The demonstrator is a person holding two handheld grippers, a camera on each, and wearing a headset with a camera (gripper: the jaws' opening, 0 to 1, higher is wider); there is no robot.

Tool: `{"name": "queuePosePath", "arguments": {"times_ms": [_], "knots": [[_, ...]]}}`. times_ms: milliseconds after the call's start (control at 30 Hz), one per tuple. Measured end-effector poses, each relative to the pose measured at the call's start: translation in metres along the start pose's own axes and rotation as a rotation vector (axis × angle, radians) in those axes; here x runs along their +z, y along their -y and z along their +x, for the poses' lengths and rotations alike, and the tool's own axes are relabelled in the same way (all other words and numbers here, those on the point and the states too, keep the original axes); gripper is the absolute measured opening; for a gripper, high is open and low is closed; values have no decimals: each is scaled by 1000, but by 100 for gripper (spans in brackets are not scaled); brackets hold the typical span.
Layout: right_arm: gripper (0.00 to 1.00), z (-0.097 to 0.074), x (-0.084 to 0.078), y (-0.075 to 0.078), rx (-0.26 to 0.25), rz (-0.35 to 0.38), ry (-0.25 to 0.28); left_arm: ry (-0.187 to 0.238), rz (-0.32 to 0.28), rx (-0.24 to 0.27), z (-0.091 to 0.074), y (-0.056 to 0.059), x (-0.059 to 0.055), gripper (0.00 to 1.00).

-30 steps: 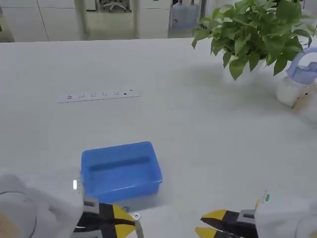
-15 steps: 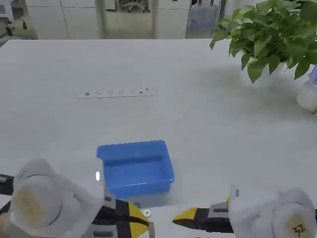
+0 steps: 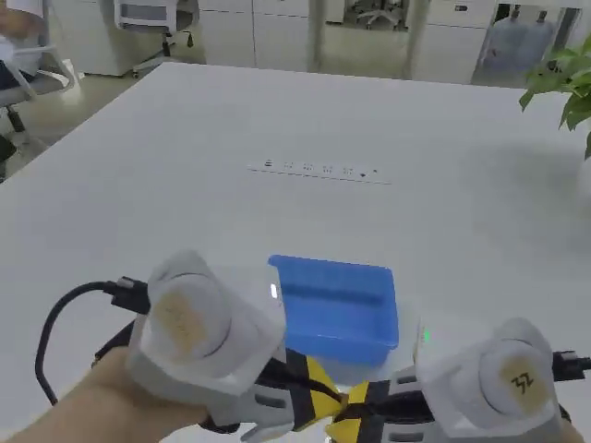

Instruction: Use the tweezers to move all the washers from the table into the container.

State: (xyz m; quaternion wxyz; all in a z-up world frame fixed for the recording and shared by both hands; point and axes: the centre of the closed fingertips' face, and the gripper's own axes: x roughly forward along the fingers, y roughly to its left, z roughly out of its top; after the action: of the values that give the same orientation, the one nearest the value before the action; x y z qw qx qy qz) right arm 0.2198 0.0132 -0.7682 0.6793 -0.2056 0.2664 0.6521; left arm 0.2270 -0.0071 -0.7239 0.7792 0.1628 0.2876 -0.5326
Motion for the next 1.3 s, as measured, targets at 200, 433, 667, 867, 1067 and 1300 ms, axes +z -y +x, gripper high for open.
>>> {"name": "queuePosePath", "arguments": {"times_ms": [200, 433, 667, 867, 1067, 1300], "knots": [[2, -7, -4, 11, -26, 62, 9, 136, -183, 173, -29, -6, 3, 8], [2, -21, 7, 29, -85, 208, 109, 209, -276, 391, -88, -6, -19, 11], [2, -51, 40, 51, -128, 302, 266, 375, -411, 500, -128, -3, -23, 10], [2, -61, 46, 89, -255, 278, 246, 357, -386, 535, -137, -10, -28, 10], [2, -53, 38, 127, -335, 315, 210, 361, -354, 544, -139, -9, -21, 11], [2, -33, 21, 148, -366, 321, 122, 344, -362, 555, -139, 0, -29, 12]]}}
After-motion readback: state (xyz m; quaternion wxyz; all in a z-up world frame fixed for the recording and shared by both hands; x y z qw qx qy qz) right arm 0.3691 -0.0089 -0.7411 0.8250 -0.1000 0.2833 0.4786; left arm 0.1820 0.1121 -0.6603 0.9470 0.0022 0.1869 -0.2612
